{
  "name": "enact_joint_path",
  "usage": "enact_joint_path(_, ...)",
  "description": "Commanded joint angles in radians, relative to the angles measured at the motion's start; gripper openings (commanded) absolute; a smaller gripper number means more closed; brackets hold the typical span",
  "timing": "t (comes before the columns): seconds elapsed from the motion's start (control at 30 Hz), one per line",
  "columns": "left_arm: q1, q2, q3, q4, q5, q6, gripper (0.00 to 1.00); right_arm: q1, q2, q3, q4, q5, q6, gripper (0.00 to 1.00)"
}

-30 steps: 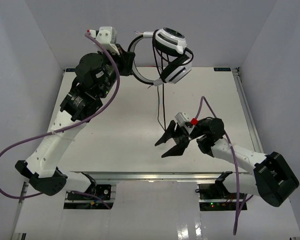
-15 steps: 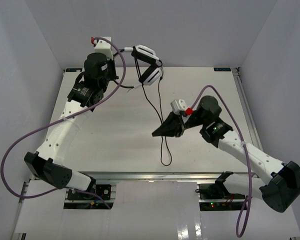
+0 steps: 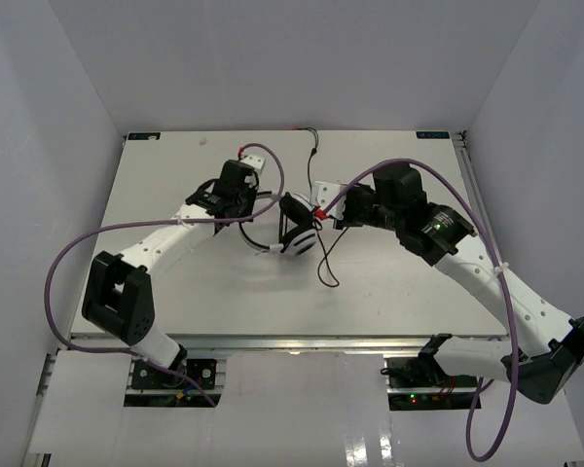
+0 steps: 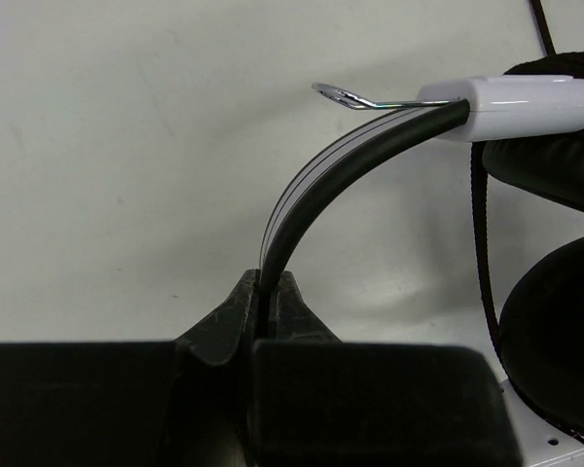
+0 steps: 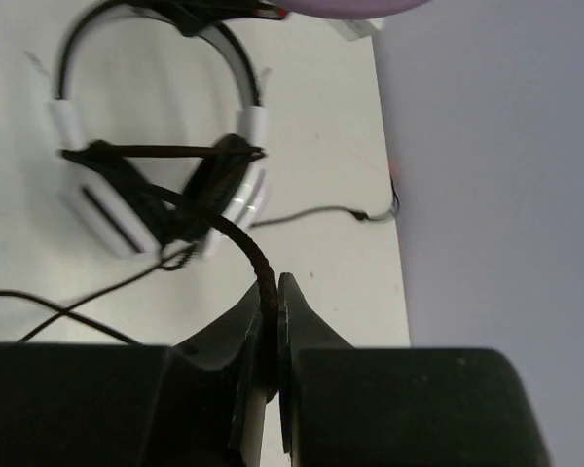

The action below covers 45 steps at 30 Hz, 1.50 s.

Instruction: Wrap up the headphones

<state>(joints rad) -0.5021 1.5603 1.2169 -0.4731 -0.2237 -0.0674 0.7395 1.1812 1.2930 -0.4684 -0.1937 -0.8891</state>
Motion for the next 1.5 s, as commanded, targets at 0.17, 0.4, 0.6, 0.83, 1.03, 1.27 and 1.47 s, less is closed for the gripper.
enact_joint_path(0.17,-0.217,-0.119,-0.067,0.050,0.184,-0.026,0.00,-0.014,0.027,-0.061,0.218,0.390,-0.214,0.08)
enact_joint_path(0.4,-0.294,-0.289,-0.168,0.024,0.233,-0.100,0.00,-0.124,0.025,-0.140,0.366,0.327,-0.142,0.08)
enact_joint_path(0.6,-0.300,-0.491,-0.189,0.027,0.350,-0.180,0.00,-0.304,0.048,-0.148,0.362,-0.078,0.097,0.09)
enact_joint_path(0.83,-0.302,-0.557,-0.059,0.033,0.454,-0.218,0.00,-0.350,0.128,-0.235,0.415,-0.608,0.353,0.12)
enact_joint_path(1.03,-0.300,-0.485,0.179,0.038,0.458,-0.226,0.00,-0.351,0.150,-0.420,0.937,-0.981,0.844,0.15)
enact_joint_path(1.27,-0.300,-0.311,0.542,0.035,0.434,-0.211,0.00,-0.296,0.200,-0.517,1.328,-1.023,1.188,0.24)
enact_joint_path(1.47,-0.301,-0.120,0.868,-0.030,0.390,-0.208,0.00,-0.211,0.286,-0.534,1.703,-1.004,1.493,0.32)
